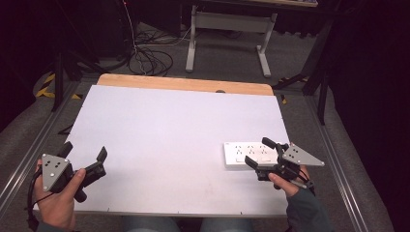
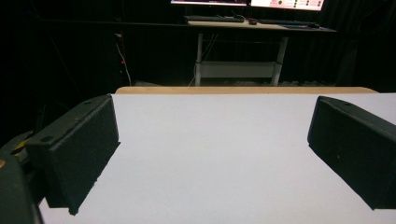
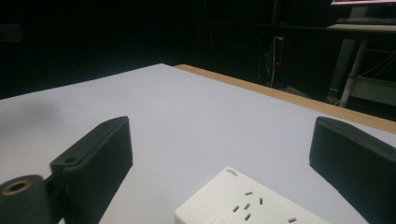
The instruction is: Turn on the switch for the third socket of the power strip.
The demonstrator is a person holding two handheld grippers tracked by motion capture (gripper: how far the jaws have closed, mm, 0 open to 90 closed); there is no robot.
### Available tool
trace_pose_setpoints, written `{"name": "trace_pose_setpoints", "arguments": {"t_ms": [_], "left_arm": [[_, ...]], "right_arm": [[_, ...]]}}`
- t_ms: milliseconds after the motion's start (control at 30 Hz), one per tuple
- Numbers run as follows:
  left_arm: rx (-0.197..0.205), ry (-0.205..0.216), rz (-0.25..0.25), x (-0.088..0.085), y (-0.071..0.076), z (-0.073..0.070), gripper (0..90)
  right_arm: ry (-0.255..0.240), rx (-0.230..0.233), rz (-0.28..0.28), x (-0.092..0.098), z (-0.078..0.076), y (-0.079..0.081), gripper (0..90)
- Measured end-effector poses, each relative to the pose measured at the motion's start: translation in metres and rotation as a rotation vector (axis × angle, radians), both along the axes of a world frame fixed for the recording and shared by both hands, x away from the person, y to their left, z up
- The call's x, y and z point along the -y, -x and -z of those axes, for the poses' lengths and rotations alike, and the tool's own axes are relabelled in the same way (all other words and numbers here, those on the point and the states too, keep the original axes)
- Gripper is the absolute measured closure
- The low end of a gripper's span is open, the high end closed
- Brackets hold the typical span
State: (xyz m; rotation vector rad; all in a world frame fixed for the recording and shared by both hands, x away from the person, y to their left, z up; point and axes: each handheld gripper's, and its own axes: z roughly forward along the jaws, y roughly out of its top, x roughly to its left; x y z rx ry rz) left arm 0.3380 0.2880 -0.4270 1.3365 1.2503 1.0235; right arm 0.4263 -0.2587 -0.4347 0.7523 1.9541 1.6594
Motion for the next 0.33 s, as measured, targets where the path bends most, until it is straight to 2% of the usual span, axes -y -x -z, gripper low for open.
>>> {"name": "trace_pose_setpoints", "arguments": {"t_ms": [100,333], "left_arm": [[-0.001,-0.002,0.000,-0.0002,-0.0003,0.0002,2.5],[-0.001,-0.002,0.001,0.0001,-0.0004,0.0003,2.5]], "right_arm": [[0.007,0.000,-0.014,0.0004,0.0005,0.0001,3.1],[0.004,0.003,-0.018,0.0005,0.0008,0.0001,3.2]]}}
